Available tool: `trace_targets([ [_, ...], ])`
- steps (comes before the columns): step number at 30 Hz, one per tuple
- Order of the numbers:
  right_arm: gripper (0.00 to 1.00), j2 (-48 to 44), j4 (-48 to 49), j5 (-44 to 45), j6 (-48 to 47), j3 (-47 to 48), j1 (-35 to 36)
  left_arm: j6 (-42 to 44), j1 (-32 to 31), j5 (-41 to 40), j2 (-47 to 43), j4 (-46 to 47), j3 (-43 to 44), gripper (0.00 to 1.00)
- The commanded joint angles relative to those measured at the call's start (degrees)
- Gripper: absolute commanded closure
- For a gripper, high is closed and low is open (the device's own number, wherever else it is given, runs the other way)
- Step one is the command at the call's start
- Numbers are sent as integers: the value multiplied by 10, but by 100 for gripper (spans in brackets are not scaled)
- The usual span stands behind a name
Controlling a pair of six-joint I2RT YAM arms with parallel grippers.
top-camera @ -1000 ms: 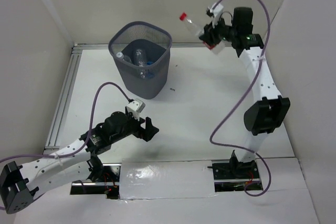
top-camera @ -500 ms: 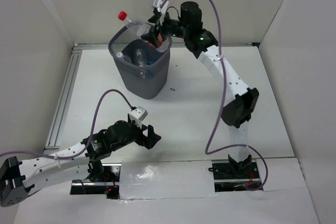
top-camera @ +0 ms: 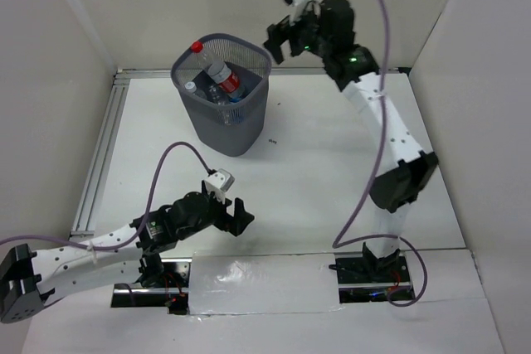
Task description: Put the plastic bottles in the bin
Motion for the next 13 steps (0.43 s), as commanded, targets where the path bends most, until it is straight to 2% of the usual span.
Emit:
trace_targets([
  [1, 1, -122, -52, 153, 40, -83, -47, 20, -3, -4, 29, 36, 39, 0],
  [4, 1, -201, -84, 239, 61, -186, -54, 27, -3, -4, 40, 43, 52, 0],
  [5, 1, -225, -84, 262, 67, -270, -54, 27, -3, -4, 48, 43, 60, 0],
  [7, 1, -277, -79, 281, 73, -358, -62, 40, -3, -10, 63, 50, 69, 0],
  [9, 1, -353, -73, 273, 73, -469, -81, 45, -3, -10, 73, 50, 85, 0],
  [12, 1, -440, -67, 265, 78, -584, -105, 56, -3, -10, 92, 39, 105, 0],
  [13, 1, -460, -62, 237, 83, -609, -112, 56, -3, -10, 92, 39, 105, 0],
])
